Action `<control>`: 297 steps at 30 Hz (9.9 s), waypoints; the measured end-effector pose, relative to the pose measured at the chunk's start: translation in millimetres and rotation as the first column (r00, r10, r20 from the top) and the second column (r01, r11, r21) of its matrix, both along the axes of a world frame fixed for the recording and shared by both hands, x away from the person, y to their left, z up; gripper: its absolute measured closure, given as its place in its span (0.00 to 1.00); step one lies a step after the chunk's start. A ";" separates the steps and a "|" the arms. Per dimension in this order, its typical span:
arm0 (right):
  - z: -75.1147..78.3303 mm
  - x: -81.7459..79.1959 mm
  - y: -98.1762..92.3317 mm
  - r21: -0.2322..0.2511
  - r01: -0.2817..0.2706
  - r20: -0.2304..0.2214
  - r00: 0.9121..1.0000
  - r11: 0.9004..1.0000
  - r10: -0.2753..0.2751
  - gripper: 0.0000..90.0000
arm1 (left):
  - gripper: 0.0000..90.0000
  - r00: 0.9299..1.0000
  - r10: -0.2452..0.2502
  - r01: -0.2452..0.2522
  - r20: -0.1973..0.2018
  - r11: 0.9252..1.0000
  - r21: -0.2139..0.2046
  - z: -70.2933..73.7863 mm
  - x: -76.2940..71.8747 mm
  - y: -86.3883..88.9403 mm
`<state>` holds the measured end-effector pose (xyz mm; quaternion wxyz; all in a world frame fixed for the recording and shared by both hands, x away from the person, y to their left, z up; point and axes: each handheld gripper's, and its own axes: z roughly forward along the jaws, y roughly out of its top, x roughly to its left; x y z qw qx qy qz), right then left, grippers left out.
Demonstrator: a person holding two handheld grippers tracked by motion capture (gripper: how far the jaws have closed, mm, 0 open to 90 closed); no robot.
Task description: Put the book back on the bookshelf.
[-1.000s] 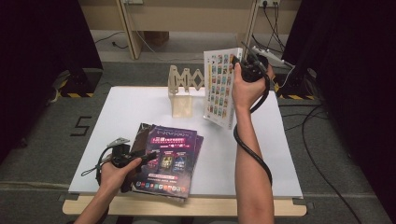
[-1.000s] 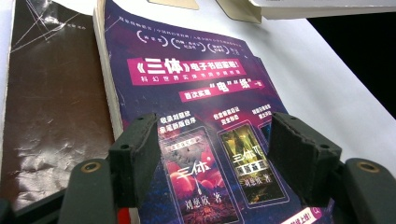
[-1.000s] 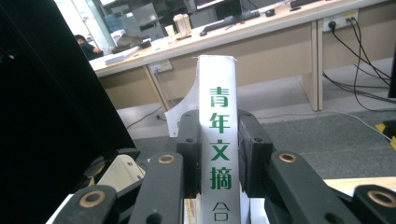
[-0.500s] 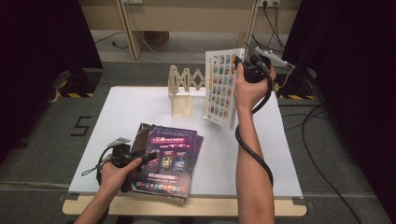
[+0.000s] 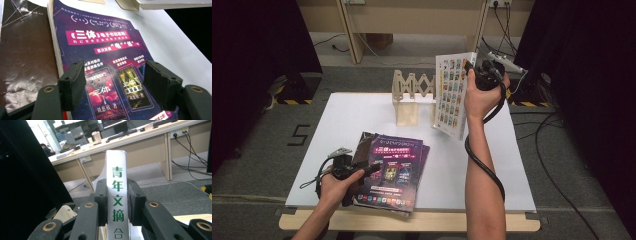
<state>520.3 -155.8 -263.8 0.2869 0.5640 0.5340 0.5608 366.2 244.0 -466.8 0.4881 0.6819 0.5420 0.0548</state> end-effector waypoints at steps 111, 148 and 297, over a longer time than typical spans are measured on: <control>-41.5 -74.7 23.1 -0.261 -0.140 -0.172 0.980 0.955 0.096 0.77 | 0.37 1.000 -0.016 0.016 -0.002 0.999 -0.028 1.4 -2.3 1.6; -21.0 -61.0 48.2 -0.221 -0.343 -0.230 0.928 0.913 0.293 0.83 | 0.37 1.000 -0.010 0.010 -0.003 0.999 -0.035 2.1 -1.6 4.2; -46.4 24.4 31.5 -0.293 -0.060 -0.258 0.966 0.954 -0.018 0.72 | 0.36 0.999 -0.032 0.031 -0.022 0.999 -0.034 -5.7 1.0 0.7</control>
